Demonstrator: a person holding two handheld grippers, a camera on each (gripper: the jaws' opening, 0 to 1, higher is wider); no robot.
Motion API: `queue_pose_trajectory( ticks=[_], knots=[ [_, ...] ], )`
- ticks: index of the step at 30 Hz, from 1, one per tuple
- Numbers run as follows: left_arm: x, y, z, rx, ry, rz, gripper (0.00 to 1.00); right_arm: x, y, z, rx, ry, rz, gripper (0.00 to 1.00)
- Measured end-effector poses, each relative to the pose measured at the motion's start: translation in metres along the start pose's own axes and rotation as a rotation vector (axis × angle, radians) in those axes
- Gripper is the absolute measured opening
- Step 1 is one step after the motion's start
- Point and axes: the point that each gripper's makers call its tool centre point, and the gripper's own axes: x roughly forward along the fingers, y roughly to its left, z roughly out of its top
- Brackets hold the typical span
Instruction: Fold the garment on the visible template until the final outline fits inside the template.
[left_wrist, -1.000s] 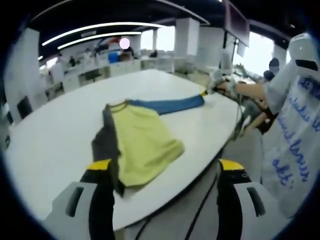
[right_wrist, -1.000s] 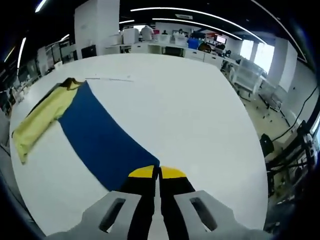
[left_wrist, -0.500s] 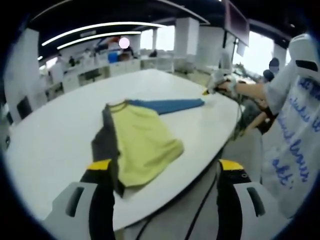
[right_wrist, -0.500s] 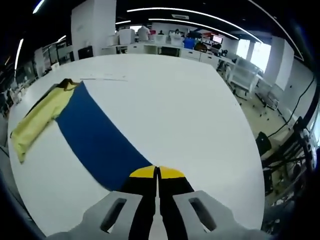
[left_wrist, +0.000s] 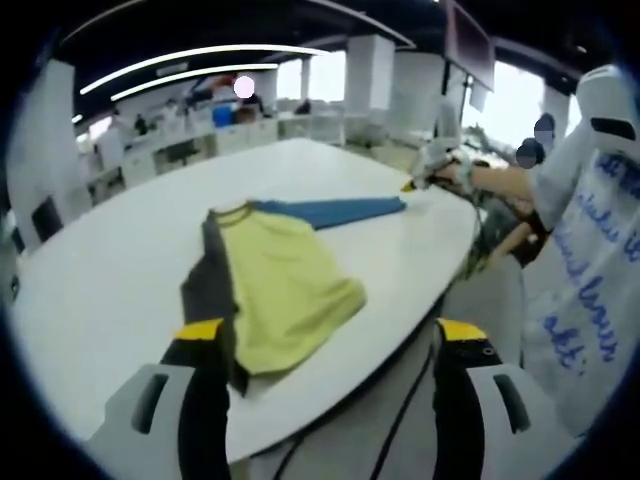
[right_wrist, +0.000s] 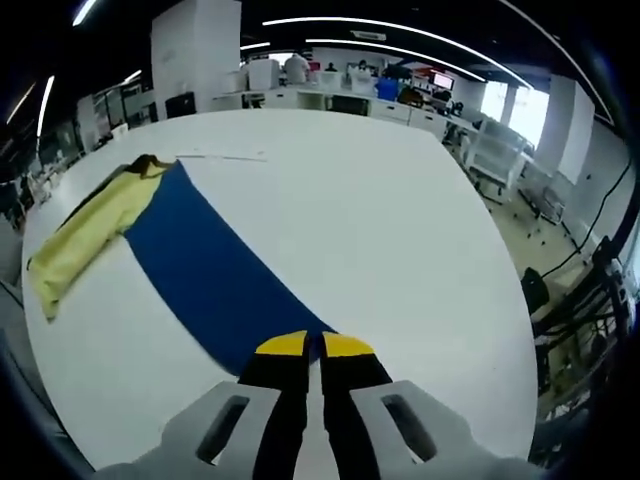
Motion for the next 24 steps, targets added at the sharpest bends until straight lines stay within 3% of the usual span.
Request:
queue_pose_trajectory(
  ticks=[16,24],
  knots=[
    [0.001,-0.003,-0.002,-0.002,0.004,-0.01,0.8,0.007,0.025,-0.035,0.04,0.058,0.081,0.21],
    [0.002,-0.003,0.001,0.003,-0.002,-0.014,0.79,0.008,0.038,-0.035,0.038,0.065,0.102,0.1]
  ],
)
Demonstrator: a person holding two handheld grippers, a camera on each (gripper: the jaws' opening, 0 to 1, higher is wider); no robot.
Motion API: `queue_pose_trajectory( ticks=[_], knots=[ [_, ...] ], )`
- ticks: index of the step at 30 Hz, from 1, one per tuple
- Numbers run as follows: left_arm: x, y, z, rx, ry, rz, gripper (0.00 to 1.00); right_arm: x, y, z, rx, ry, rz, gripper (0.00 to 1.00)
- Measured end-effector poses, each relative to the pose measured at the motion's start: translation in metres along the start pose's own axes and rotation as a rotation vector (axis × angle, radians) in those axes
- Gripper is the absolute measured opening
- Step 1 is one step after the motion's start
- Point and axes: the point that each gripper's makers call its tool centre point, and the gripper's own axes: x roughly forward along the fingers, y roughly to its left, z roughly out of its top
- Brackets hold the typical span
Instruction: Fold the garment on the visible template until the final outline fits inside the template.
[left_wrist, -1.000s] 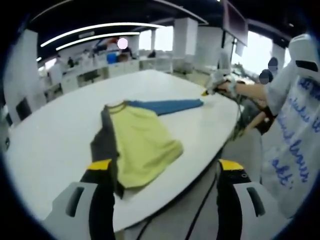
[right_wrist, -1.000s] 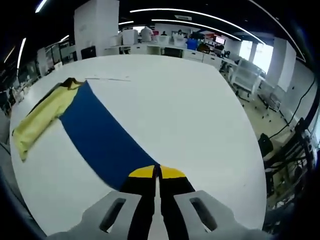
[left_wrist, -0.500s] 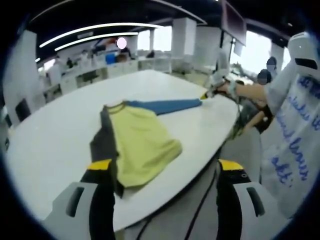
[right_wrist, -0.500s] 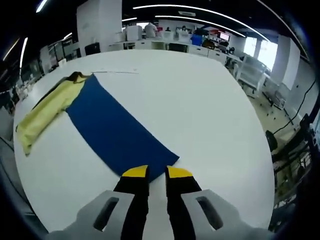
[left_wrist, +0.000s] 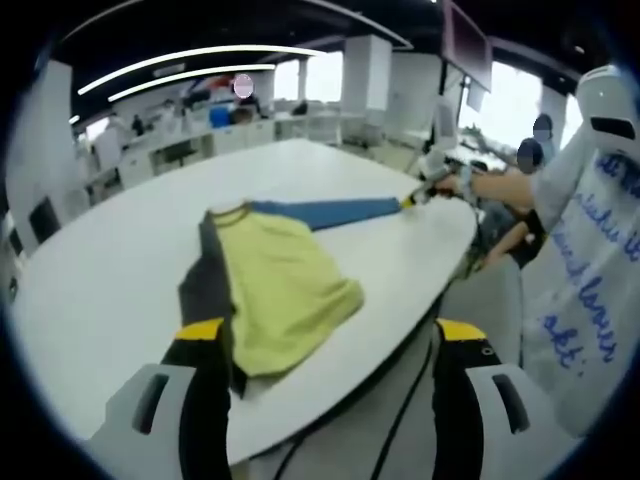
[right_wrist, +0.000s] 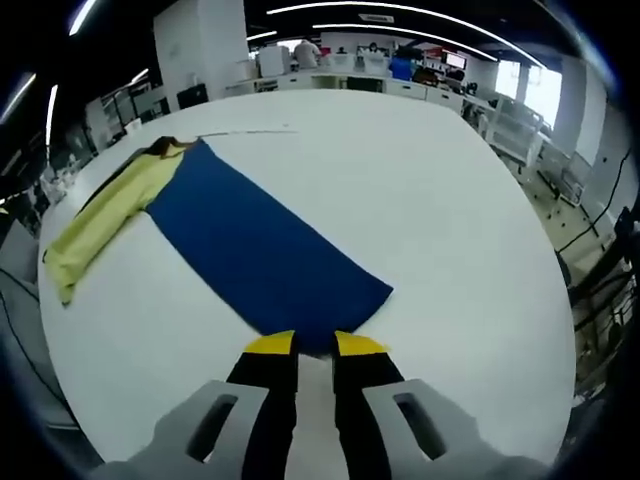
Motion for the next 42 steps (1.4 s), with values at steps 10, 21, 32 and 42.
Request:
queue_pose_trajectory(
  ticks=[10,21,32,42],
  knots=[
    [-0.002,0.001,-0.005,-0.011,0.003,0.006,0.79,-0.01,-0.004,0.017,-0.016,-0.031,0.001,0.02],
    [-0.001,0.0,-0.004,-0.009,-0.004,-0.001,0.79,-0.01,-0.005,0.01,-0.049,0.008,-0.005,0.02],
    [-0.002,0.0,-0.007,-0.012,0.004,0.001,0.79,-0.002,-0.009,-0.005,-0.016,0.032,-0.021,0.02],
    [-0.001,0.0,-0.008,-0.017,0.002,0.001,0.79,-0.006,-0.015,-0.009,-0.008,0.036,-0.046,0.05]
  ],
)
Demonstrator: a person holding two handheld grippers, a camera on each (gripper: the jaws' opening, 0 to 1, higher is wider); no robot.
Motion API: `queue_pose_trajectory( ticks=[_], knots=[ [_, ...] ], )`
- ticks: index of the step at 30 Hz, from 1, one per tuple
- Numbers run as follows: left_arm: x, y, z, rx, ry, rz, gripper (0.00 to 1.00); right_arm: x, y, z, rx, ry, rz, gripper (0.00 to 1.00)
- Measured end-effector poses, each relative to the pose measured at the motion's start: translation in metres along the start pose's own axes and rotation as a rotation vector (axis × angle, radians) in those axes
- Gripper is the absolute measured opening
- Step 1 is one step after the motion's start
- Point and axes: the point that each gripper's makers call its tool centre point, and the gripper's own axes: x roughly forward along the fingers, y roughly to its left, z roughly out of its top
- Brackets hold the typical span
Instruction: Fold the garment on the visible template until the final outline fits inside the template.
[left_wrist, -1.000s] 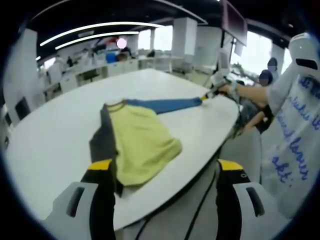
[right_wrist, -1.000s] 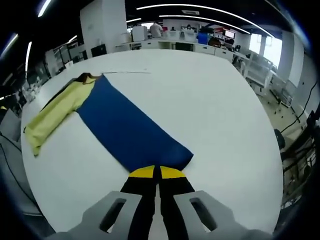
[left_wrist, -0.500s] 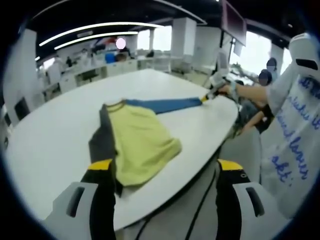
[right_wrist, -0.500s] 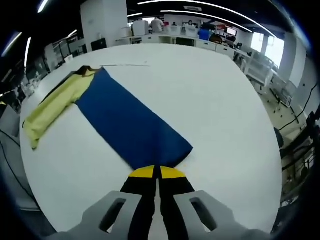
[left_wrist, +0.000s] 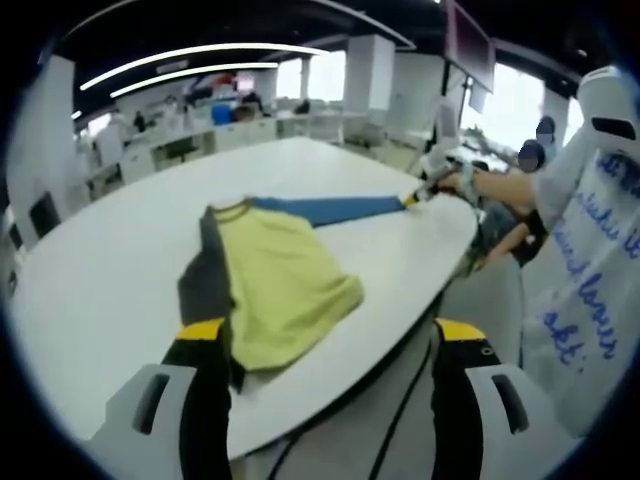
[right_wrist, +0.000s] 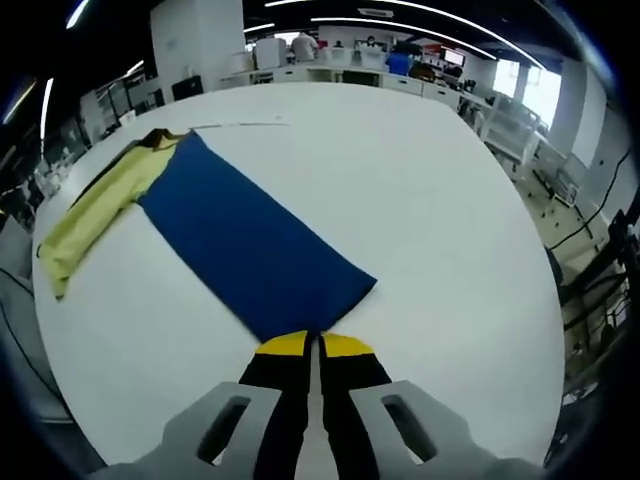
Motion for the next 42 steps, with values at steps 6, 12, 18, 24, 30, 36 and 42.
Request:
queue_pose_trajectory(
  ticks=[6,12,18,24,30,36,42],
  knots=[
    [-0.002,0.001,0.0,0.001,-0.005,0.003,0.79,-0.005,-0.001,0.004,-0.002,-0.019,-0.017,0.09],
    [-0.005,0.002,-0.001,0.001,-0.008,0.001,0.79,-0.01,0.004,0.008,0.003,-0.034,-0.006,0.14],
    [-0.007,0.004,-0.002,0.01,-0.012,-0.009,0.79,-0.015,0.014,0.012,-0.002,-0.056,0.006,0.23],
    [-0.009,0.006,-0.002,0.016,-0.021,-0.018,0.79,-0.024,0.025,0.022,-0.017,-0.09,0.028,0.35],
    [-0.012,0.01,-0.003,0.023,-0.029,-0.032,0.79,-0.029,0.035,0.029,-0.036,-0.101,0.043,0.47],
    [-0.017,0.017,-0.002,0.029,-0.039,-0.036,0.79,-0.042,0.066,0.032,-0.068,-0.116,0.061,0.55],
    [-0.022,0.025,-0.003,0.033,-0.047,-0.044,0.79,-0.054,0.091,0.047,-0.097,-0.15,0.076,0.62]
  ],
)
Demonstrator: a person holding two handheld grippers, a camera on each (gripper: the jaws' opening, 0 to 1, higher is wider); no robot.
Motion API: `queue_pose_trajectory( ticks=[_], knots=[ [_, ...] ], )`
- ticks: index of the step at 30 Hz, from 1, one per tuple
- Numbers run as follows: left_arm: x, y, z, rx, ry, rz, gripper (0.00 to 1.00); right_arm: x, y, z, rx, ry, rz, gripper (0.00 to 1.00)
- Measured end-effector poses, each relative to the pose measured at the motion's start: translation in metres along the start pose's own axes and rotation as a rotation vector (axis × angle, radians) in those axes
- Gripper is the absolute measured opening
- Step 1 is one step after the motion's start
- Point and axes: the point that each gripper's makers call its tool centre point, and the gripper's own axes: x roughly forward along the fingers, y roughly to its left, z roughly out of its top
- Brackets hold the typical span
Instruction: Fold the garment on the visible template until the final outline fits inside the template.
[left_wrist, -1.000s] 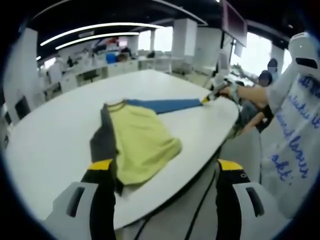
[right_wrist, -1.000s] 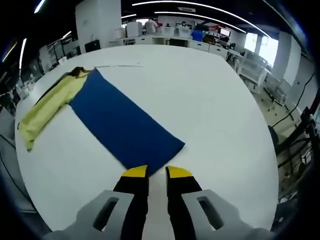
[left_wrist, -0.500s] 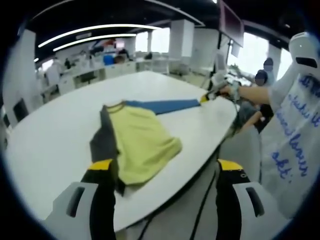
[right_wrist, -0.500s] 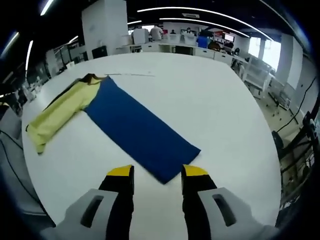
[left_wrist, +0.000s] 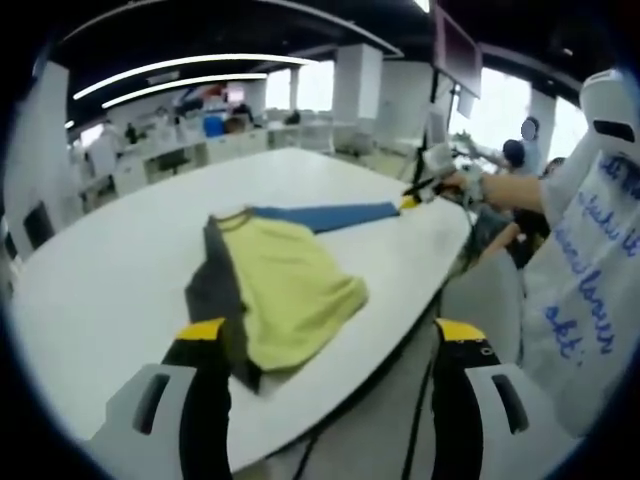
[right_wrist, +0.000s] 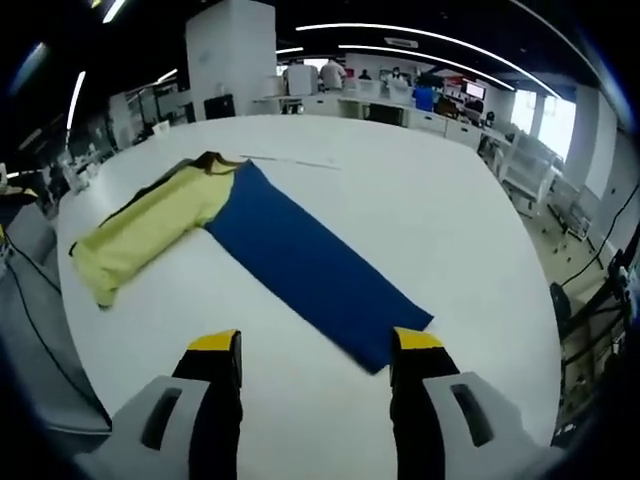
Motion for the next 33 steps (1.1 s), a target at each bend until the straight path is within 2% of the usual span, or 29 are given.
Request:
queue_pose_trajectory(
  ticks=[4,9,13,17,23,29,33],
  knots=[
    [-0.004,0.004,0.0,0.002,-0.004,-0.006,0.79,-0.001,0.007,0.011,-0.021,-0.016,0.0,0.69],
    [-0.008,0.01,-0.001,0.011,-0.005,-0.012,0.79,-0.01,0.036,0.024,-0.058,-0.039,0.021,0.74],
    [-0.009,0.013,0.0,0.017,-0.005,-0.019,0.79,-0.013,0.05,0.029,-0.077,-0.034,0.047,0.77],
    [-0.012,0.015,0.0,0.023,-0.009,-0.025,0.79,-0.017,0.059,0.038,-0.105,-0.05,0.063,0.8],
    [-0.015,0.019,-0.001,0.031,-0.009,-0.031,0.79,-0.017,0.059,0.051,-0.12,-0.081,0.073,0.85],
    [-0.017,0.02,-0.001,0.035,-0.006,-0.04,0.79,-0.021,0.072,0.052,-0.122,-0.097,0.092,0.9],
    [-0.019,0.022,-0.002,0.048,0.005,-0.049,0.79,-0.024,0.087,0.051,-0.167,-0.085,0.081,0.97]
  ],
)
